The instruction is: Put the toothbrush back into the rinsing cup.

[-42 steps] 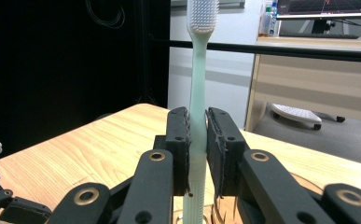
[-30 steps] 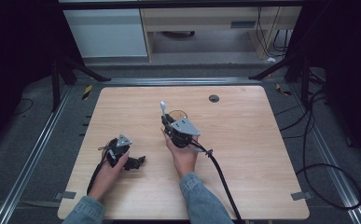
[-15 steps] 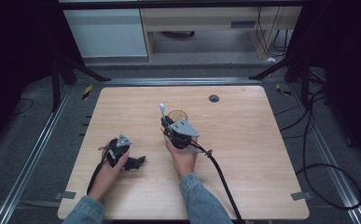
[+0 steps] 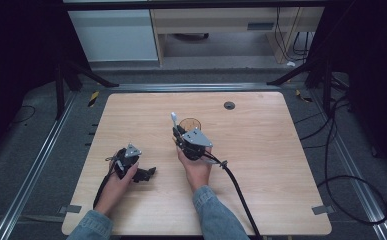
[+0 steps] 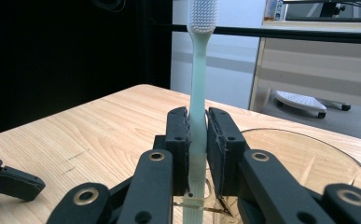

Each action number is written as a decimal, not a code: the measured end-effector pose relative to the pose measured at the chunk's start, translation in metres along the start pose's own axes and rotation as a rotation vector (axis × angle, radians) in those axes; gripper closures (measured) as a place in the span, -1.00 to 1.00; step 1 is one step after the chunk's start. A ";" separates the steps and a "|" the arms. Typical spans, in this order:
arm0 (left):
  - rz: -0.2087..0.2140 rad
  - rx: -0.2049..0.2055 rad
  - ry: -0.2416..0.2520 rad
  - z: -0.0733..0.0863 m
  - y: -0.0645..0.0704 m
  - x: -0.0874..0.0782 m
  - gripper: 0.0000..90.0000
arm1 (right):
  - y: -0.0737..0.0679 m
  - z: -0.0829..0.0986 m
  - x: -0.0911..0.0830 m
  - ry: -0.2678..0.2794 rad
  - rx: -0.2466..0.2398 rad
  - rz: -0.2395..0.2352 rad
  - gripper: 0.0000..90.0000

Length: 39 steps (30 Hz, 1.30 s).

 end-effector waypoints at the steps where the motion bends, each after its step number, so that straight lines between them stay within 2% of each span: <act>1: 0.000 0.000 0.000 0.000 0.000 0.000 -1.00 | 0.000 0.000 0.000 -0.002 0.000 0.000 0.76; 16: 0.000 0.001 0.000 0.000 0.000 0.000 -1.00 | 0.001 0.002 0.000 -0.015 -0.012 0.002 0.75; 25: 0.000 0.000 0.000 0.000 0.000 0.000 -1.00 | 0.001 -0.002 0.000 -0.008 -0.025 0.003 0.67; 35: 0.000 0.000 0.000 0.000 0.000 0.000 -1.00 | 0.001 -0.010 -0.004 -0.006 -0.051 0.004 0.56; 39: 0.000 0.000 0.001 0.000 0.000 0.000 -1.00 | 0.006 -0.017 -0.009 -0.009 -0.057 0.004 0.52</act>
Point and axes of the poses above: each handheld gripper's, and its own axes: x roughly forward along the jaws, z roughly out of its underside, y roughly to its right, the point moved 10 cm from there along x, roughly forward along the jaws, and after that the axes turned 8 degrees about z, right-handed, at the moved point
